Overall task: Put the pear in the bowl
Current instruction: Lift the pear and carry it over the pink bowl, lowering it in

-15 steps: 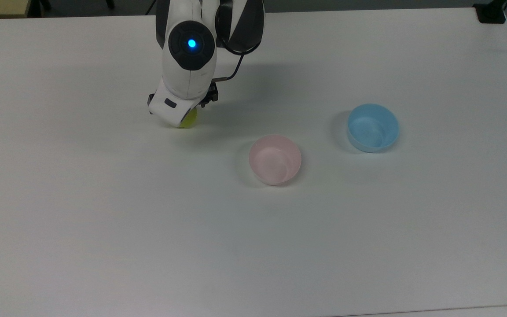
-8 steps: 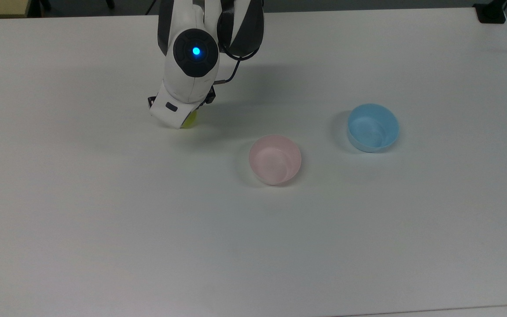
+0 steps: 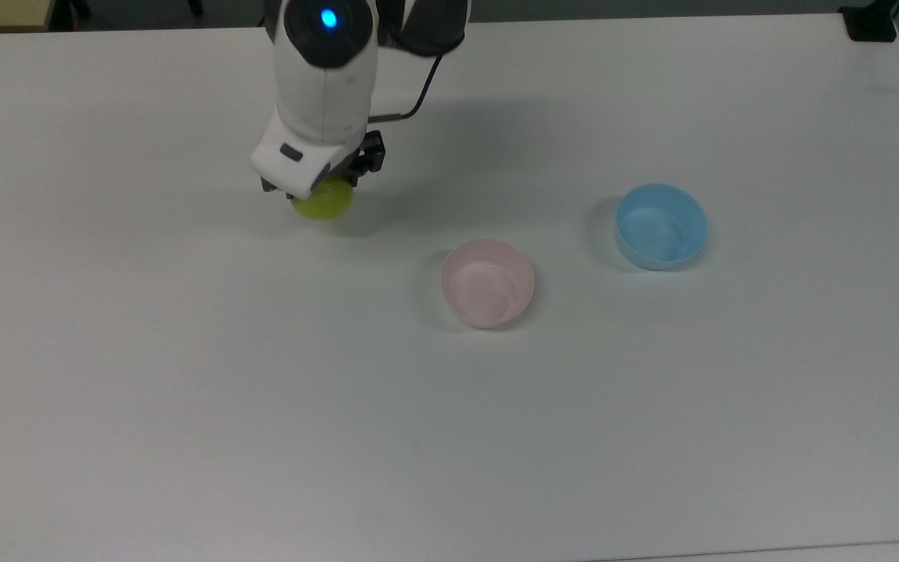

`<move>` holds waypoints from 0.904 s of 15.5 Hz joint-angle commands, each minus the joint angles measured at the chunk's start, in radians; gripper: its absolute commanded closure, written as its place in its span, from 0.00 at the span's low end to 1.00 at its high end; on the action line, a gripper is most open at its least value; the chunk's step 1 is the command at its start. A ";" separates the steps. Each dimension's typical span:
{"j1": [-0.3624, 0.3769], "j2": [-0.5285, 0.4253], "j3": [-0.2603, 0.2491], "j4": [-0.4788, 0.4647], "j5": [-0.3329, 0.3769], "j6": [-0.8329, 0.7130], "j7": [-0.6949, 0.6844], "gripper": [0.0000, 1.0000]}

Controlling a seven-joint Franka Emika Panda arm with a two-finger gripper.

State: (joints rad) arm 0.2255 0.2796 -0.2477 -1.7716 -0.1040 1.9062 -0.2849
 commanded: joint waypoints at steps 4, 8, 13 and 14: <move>0.067 0.027 -0.004 0.177 0.159 -0.029 0.177 0.60; 0.136 0.099 0.002 0.222 0.185 0.020 0.306 0.60; 0.201 0.191 0.002 0.222 0.175 0.152 0.392 0.53; 0.207 0.205 0.002 0.224 0.175 0.157 0.394 0.53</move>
State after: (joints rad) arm 0.4089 0.4318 -0.2341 -1.5769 0.0646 2.0396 0.0860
